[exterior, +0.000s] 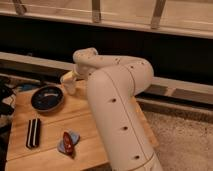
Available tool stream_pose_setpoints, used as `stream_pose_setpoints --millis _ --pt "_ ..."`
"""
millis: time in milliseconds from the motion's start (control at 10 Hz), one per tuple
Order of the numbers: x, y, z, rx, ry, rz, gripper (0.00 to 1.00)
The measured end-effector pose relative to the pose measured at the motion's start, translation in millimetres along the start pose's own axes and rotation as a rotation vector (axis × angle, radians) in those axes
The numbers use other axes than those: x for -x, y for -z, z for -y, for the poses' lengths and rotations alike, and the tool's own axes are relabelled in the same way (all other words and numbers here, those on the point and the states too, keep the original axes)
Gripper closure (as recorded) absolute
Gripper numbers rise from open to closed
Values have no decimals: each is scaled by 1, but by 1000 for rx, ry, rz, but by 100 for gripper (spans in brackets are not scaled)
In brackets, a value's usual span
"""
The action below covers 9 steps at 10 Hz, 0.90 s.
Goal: Place the ceramic cup in the ceramic bowl
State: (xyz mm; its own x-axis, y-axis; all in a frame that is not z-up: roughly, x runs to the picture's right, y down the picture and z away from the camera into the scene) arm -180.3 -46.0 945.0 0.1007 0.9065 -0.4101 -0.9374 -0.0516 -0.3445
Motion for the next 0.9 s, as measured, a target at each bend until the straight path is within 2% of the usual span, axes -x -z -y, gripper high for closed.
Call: stream_pose_setpoints --millis 200,400,600,900 --pt "7 -3 6 -15 -11 10 3" --pt "9 -11 11 -17 -22 -5 6" --pt "2 -6 11 -8 -14 -17 26" --pt "-1 -12 9 -16 -25 -28 56"
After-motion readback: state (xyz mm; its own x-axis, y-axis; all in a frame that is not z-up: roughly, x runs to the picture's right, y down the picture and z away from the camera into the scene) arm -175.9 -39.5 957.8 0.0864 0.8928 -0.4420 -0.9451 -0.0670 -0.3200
